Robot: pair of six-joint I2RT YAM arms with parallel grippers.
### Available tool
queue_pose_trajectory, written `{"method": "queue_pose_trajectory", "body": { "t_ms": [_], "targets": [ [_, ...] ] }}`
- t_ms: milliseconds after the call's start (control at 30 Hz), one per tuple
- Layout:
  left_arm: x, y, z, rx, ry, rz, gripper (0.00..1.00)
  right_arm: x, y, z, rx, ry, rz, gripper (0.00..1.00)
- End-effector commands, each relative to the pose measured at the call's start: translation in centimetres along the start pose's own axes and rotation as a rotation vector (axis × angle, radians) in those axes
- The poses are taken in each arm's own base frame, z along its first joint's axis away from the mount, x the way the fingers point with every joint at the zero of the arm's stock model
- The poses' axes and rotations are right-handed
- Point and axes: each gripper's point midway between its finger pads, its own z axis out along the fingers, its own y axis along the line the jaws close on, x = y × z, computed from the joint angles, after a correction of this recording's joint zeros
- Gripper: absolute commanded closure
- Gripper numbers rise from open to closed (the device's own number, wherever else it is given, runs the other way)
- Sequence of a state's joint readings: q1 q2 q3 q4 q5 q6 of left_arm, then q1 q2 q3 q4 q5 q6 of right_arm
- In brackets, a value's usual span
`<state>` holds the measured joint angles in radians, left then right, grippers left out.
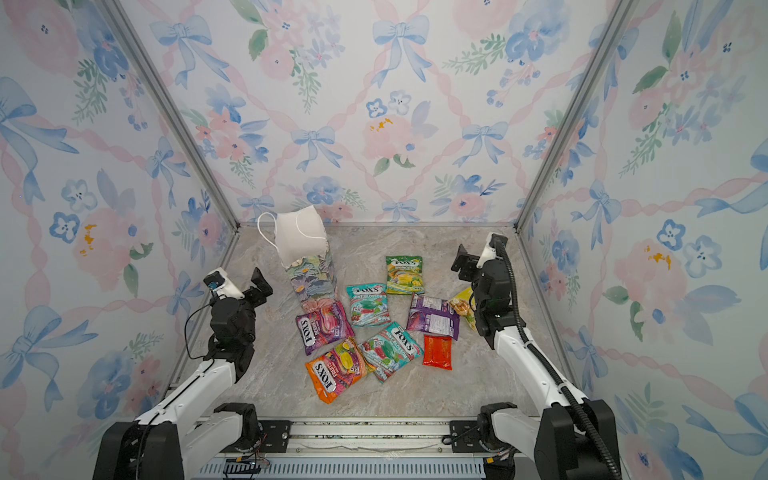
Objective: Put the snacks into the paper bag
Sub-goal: 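Raise both arms from rest toward the floral paper bag and candies, then grasp the floral bag's rim with the left gripper while the right moves over candies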
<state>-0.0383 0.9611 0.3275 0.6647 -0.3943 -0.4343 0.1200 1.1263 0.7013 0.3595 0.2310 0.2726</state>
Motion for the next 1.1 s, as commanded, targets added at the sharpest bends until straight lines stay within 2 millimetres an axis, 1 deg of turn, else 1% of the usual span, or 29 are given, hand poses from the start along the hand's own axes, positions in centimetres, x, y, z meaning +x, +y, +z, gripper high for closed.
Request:
{"method": "queue_pose_trajectory", "body": {
  "t_ms": [0,67,133,200,267,300,367,400,433,533,633,700,800,900,1067],
  "targets": [
    [1.4,1.2,-1.1,-0.019,0.061,-0.150,0.02,3.4,-3.1,0.0,0.028,0.086,0.211,0.03],
    [0.8,0.5,-1.4,0.012,0.097,-0.167,0.02,4.0,-3.3,0.0,0.000,0.124,0.220,0.03],
    [0.0,-0.3,-1.8,0.036,0.146,-0.167,0.04,5.1,-3.1,-0.3,0.028,0.216,0.151,0.03],
    [-0.6,-0.6,-2.4,0.023,0.224,-0.147,0.04,6.2,-2.7,-0.6,0.056,0.310,0.084,0.03],
    [-1.8,-0.9,-2.9,0.006,0.263,-0.131,0.06,7.6,-1.7,-0.9,0.042,0.395,0.034,0.02],
    [-2.6,-1.4,-3.1,0.019,0.279,-0.117,0.08,8.0,-0.8,-0.9,0.012,0.425,0.012,0.00],
    [-3.9,-2.7,-3.5,0.064,0.310,-0.101,0.11,9.2,0.4,-1.1,-0.013,0.487,-0.031,0.02],
    [-5.1,-3.7,-3.7,0.099,0.318,-0.099,0.13,9.7,1.0,-1.3,-0.024,0.515,-0.057,0.02],
    [-5.6,-4.4,-3.8,0.125,0.336,-0.096,0.14,9.9,1.4,-1.3,-0.030,0.530,-0.078,0.02],
    [-6.6,-6.6,-3.7,0.196,0.421,-0.087,0.14,10.4,2.7,-1.6,-0.062,0.567,-0.114,0.02],
    [-6.1,-10.1,-3.4,0.344,0.528,-0.095,0.14,10.4,3.8,-1.9,-0.103,0.585,-0.116,0.02],
    [-5.5,-11.7,-2.8,0.410,0.592,-0.104,0.16,10.3,4.4,-2.3,-0.120,0.597,-0.115,0.02],
    [-4.4,-12.1,-1.5,0.405,0.662,-0.075,0.19,10.7,5.1,-2.9,-0.146,0.610,-0.116,0.02],
    [-3.6,-12.7,-0.6,0.420,0.714,-0.057,0.21,11.3,5.1,-3.4,-0.148,0.628,-0.118,0.02],
    [-3.1,-13.1,0.7,0.414,0.742,-0.047,0.23,12.0,5.0,-4.1,-0.153,0.639,-0.111,0.02]
  ]
}}
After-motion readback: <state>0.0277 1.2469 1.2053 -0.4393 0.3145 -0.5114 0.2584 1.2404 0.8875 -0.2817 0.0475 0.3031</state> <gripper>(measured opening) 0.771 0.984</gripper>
